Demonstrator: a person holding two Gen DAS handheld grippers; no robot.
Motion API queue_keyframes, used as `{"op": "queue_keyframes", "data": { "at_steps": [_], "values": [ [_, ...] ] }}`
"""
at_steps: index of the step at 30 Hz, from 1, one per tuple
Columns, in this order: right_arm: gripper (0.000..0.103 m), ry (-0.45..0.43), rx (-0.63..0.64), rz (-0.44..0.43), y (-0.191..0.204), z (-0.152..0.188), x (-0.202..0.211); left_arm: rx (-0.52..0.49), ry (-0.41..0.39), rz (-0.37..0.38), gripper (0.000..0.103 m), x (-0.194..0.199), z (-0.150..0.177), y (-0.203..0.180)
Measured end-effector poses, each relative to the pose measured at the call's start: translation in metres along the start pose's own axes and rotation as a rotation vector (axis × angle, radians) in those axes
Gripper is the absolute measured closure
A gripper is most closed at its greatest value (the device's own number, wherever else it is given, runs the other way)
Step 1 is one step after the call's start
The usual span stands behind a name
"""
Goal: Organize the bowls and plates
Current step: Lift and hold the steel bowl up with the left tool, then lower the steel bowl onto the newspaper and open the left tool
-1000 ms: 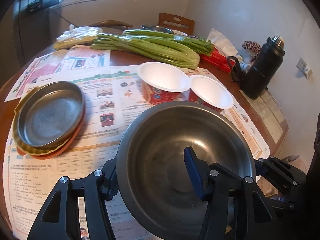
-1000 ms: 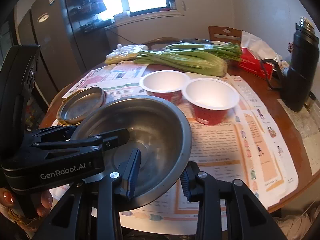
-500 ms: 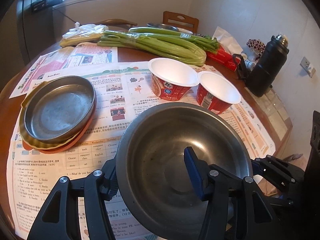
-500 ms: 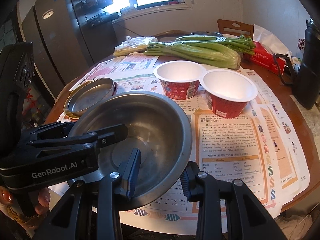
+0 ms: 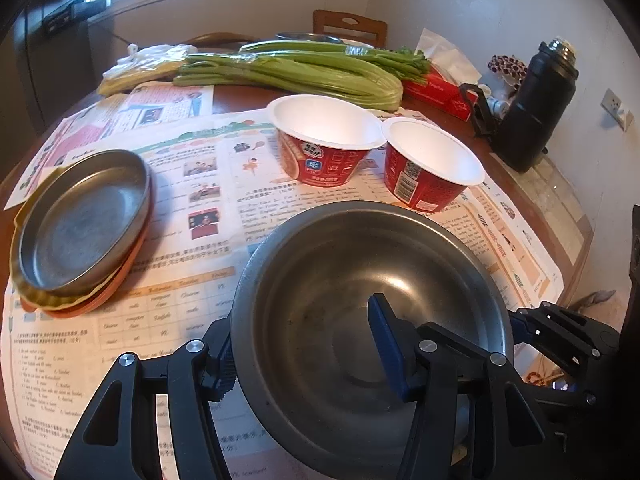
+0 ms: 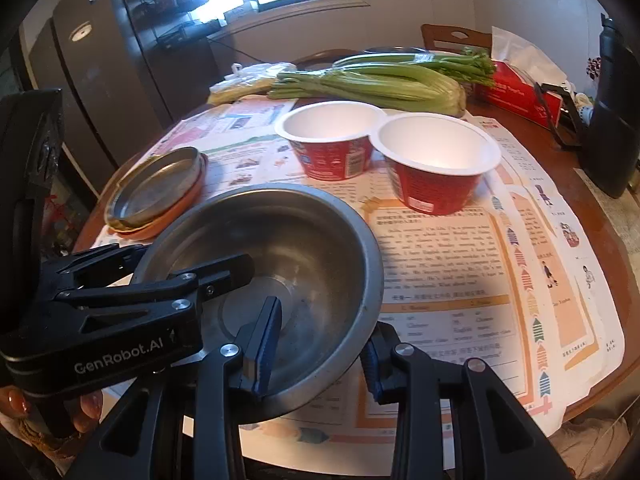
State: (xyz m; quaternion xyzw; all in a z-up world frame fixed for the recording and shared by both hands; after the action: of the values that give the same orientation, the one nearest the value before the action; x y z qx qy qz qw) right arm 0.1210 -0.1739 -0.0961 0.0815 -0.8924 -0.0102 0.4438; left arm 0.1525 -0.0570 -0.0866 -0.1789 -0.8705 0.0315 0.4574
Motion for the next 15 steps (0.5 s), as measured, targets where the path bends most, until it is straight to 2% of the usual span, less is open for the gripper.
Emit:
{"op": "queue_keyframes", "data": {
  "at_steps": [15],
  "values": [
    [0.066,0.020,-0.014,-0.029,-0.005,0.009,-0.009,-0.016,0.042,-0.016,0.042,-0.014,0.006,0.002]
  ]
}}
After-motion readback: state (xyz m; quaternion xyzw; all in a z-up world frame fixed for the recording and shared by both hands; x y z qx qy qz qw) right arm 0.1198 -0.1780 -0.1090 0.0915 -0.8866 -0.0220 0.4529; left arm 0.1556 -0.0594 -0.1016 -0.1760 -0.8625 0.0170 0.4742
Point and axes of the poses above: each gripper's, at about its wrist camera, not at the fingertips, and x roughly against the way its jaws point, y to its left, z to its underside, the point moved 7 cm from there along -x, roughly the way its jaws point, and after that the axes turned 5 degrees about z, right-handed, at the moved point
